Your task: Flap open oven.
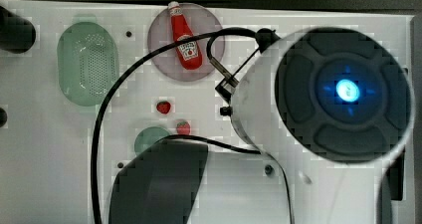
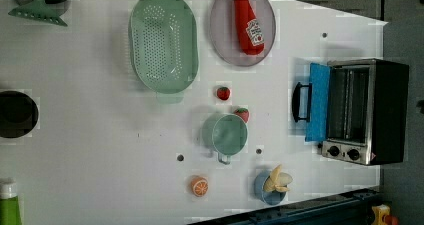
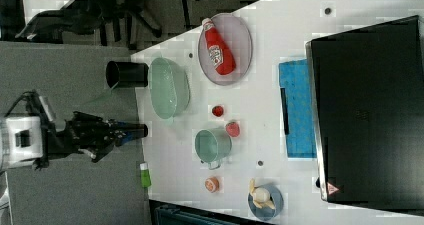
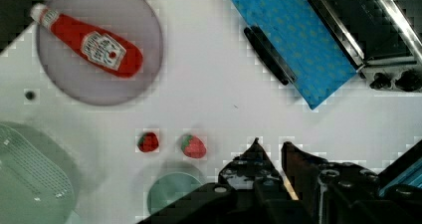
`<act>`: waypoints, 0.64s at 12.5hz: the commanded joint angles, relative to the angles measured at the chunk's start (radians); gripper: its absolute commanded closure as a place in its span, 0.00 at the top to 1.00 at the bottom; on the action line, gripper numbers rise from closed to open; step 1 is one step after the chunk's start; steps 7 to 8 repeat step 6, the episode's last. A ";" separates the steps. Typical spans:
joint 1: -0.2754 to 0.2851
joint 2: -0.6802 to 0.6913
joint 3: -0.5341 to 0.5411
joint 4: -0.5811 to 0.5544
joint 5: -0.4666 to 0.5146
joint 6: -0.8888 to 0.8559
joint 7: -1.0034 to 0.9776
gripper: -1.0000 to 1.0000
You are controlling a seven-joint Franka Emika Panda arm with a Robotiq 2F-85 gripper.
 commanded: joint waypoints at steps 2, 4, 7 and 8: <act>-0.005 0.056 -0.016 -0.007 0.013 0.004 0.062 0.18; -0.005 0.060 -0.016 -0.008 0.013 0.004 0.062 0.18; -0.005 0.063 -0.016 -0.009 0.013 0.004 0.062 0.18; -0.005 0.063 -0.016 -0.009 0.013 0.004 0.062 0.18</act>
